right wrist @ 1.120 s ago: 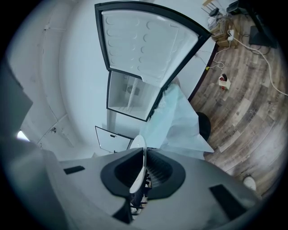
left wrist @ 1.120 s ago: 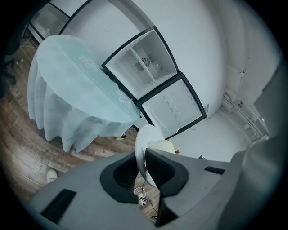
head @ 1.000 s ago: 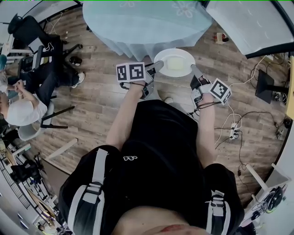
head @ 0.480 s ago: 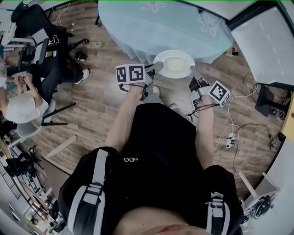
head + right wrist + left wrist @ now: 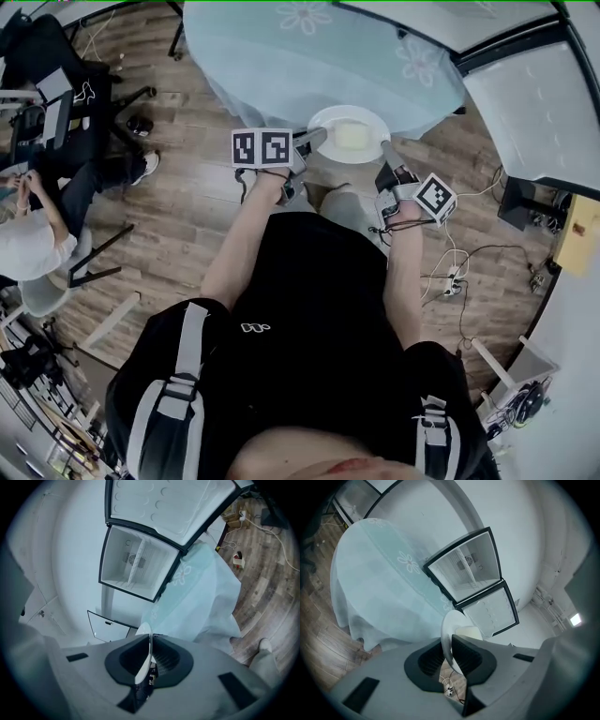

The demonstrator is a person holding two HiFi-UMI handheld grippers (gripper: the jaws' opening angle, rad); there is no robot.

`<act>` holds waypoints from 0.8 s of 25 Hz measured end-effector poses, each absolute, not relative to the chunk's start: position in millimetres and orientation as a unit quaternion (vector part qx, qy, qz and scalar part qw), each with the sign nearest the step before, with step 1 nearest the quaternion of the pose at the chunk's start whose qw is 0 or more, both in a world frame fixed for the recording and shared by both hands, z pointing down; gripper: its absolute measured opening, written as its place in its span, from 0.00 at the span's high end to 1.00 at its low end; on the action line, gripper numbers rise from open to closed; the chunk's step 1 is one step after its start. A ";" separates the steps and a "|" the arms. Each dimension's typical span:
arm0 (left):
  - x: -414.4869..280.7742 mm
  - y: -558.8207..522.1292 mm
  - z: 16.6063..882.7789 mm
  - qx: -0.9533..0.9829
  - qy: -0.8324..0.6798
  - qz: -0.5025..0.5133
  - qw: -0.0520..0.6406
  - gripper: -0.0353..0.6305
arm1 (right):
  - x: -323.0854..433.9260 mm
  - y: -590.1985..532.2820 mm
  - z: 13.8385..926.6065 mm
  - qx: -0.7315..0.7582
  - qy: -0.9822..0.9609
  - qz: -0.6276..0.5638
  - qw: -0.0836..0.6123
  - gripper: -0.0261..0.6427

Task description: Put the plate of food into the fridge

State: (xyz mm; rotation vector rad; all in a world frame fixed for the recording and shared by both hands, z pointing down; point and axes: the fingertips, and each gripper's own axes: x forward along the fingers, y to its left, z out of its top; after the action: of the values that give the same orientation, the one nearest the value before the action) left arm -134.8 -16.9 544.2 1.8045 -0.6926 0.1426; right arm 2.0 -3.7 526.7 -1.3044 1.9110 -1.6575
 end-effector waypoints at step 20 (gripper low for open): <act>-79.0 -157.9 540.5 0.773 -0.306 0.075 0.551 0.88 | 57.7 -135.8 532.4 -0.439 0.656 -0.586 0.182 0.93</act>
State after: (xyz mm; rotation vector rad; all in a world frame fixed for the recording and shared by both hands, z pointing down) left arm -79.0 -157.9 540.5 1.8282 -0.7236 0.1784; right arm 57.7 -135.8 532.4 -1.2402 1.8506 -1.6541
